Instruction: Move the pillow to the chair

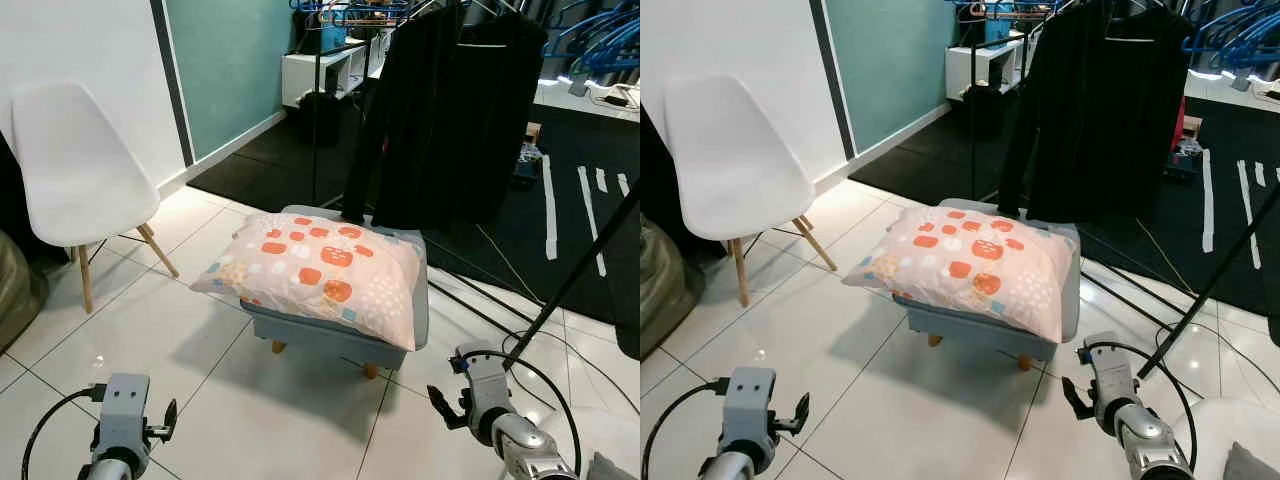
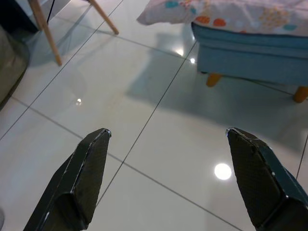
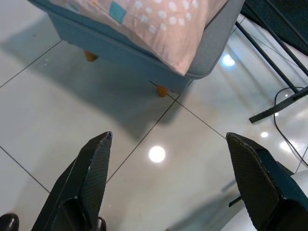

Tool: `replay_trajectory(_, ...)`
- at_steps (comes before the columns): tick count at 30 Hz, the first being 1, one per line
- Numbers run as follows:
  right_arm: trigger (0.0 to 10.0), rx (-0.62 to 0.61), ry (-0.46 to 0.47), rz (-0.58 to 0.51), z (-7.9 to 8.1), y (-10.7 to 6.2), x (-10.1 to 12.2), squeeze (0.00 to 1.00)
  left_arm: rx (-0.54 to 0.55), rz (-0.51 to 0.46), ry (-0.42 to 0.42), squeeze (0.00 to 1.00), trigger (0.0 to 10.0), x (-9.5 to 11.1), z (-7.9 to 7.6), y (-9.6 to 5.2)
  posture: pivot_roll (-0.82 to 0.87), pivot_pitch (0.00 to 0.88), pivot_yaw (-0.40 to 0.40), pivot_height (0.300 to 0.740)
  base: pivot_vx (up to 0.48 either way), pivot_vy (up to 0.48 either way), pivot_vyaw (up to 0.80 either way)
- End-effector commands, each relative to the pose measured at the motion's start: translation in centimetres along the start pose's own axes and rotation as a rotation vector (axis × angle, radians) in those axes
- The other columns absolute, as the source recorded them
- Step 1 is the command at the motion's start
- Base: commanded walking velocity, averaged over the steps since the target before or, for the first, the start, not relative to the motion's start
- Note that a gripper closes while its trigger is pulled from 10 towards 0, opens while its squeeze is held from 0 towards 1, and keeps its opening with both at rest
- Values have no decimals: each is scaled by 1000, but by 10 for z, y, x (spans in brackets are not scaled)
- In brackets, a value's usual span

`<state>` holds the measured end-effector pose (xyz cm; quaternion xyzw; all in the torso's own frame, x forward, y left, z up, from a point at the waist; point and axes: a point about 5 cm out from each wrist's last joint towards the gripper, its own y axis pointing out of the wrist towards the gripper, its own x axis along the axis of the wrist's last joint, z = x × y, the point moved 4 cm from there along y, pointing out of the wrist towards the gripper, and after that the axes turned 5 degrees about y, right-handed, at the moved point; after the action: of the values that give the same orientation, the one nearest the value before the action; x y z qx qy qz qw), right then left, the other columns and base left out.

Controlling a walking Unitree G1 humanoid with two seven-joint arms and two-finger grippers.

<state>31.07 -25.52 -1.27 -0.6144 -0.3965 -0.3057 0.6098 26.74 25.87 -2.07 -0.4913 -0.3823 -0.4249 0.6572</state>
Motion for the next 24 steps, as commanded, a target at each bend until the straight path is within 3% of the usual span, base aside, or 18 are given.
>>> replay_trajectory(1, 10000, -6, 14, -7, 0, -1, -1, 0, -8, 7, 4, 0, 10000, -1, 1, -1, -179, 48, -22, 740, 307, 0, 0)
replay_trajectory(24, 10000, -22, 24, -4, -4, -2, -1, 0, -19, 5, 4, 0, 10000, 0, -2, -2, -183, 57, -23, 740, 333, 0, 0)
